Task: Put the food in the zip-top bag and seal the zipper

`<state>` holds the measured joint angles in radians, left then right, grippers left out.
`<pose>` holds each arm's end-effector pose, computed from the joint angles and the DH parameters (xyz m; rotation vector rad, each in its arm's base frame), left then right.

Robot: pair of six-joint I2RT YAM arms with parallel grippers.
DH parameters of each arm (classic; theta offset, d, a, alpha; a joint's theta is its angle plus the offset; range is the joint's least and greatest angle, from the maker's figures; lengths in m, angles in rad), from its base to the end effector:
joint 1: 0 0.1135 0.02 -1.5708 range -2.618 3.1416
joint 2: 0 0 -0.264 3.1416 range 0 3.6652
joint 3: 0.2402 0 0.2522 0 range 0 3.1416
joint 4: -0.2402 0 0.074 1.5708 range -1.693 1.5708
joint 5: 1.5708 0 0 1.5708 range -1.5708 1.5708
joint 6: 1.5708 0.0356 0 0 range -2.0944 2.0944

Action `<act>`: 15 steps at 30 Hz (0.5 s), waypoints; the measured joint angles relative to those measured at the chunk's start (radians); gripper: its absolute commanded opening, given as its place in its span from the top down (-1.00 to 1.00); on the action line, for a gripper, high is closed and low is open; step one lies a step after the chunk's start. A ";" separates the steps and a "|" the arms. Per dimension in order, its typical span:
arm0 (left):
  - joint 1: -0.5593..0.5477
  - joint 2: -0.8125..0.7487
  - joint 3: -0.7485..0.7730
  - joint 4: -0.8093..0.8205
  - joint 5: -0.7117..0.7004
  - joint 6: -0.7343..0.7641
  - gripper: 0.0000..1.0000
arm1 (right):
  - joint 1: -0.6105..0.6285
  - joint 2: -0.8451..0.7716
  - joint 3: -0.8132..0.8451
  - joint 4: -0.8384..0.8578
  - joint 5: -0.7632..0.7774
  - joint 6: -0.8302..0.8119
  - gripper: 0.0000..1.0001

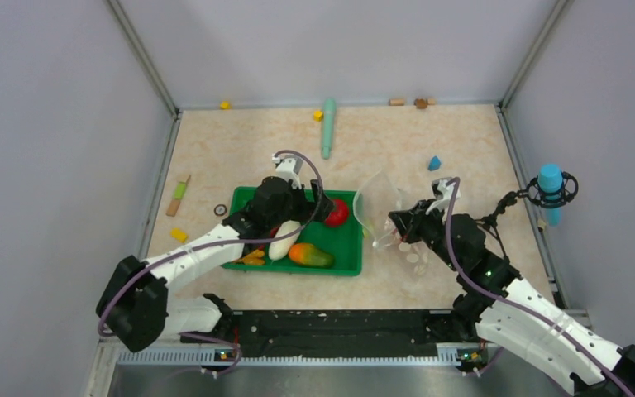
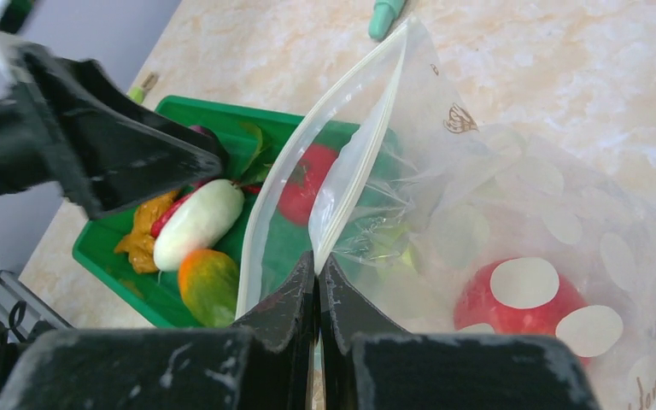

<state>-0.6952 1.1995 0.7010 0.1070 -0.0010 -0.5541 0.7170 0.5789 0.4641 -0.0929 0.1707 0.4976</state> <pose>0.2069 -0.1725 0.2533 0.1441 2.0488 -0.8028 0.1215 0.0979 0.2670 -0.0740 1.8319 0.7182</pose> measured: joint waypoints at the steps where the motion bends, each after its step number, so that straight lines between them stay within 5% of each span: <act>1: 0.019 0.032 0.000 0.006 0.019 -0.005 -0.94 | 0.000 -0.005 -0.002 0.003 -0.001 0.000 1.00; 7: 0.038 0.230 0.029 -0.002 0.122 0.002 -0.92 | 0.000 -0.008 -0.006 0.026 -0.011 0.000 1.00; 15: 0.038 0.430 0.159 -0.026 0.161 0.015 -0.58 | 0.000 -0.006 -0.006 0.026 -0.016 0.000 1.00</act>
<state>-0.6571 1.6291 0.8597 0.0807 0.1596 -0.5392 0.7170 0.5728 0.4583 -0.0666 0.1547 0.4976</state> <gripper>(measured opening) 0.856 0.006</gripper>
